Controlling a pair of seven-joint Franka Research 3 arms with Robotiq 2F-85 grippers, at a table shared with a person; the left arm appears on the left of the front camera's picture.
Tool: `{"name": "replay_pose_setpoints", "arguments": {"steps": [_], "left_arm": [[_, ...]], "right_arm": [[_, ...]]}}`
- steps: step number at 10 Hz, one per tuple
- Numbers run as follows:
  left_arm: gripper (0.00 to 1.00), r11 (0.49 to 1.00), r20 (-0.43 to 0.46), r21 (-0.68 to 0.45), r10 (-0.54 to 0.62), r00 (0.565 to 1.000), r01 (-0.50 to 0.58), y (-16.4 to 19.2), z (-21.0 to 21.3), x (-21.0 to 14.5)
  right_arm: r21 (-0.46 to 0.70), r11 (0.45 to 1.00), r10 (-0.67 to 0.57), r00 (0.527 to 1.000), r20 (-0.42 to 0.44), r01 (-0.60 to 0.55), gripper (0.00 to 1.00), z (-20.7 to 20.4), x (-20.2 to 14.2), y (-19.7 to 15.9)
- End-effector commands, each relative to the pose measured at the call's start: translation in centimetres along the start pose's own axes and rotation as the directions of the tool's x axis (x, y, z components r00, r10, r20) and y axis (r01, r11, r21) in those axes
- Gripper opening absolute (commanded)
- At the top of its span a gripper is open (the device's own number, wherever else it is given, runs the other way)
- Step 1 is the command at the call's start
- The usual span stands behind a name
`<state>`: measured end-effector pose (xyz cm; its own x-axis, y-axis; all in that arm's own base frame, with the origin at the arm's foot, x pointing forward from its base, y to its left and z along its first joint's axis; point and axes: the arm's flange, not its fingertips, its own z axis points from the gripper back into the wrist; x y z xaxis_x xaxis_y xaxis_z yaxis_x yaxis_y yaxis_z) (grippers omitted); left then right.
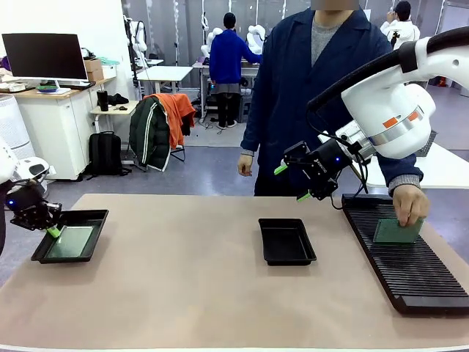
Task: Inspect and transfer BCBs to ESD trays.
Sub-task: Pick up the ESD tray and place it on the left side of the table.
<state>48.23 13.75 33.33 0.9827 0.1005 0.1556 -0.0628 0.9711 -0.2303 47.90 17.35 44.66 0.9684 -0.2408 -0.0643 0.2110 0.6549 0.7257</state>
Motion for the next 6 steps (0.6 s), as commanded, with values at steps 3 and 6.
{"name": "replay_pose_setpoints", "arguments": {"steps": [3, 6], "left_arm": [[0.04, 0.998, 0.033, 0.068, -0.023, 0.999, 0.02, -0.5, -1.8, -0.8], [0.04, 0.999, 0.023, 0.044, -0.019, 1.0, 0.018, -0.4, -1.6, -0.5]], "right_arm": [[-0.018, 1.0, -0.013, 1.0, 0.014, 0.013, 1.0, 0.1, 0.0, 0.2], [-0.018, 1.0, -0.013, 1.0, 0.014, 0.013, 1.0, 0.1, 0.0, 0.2]]}}
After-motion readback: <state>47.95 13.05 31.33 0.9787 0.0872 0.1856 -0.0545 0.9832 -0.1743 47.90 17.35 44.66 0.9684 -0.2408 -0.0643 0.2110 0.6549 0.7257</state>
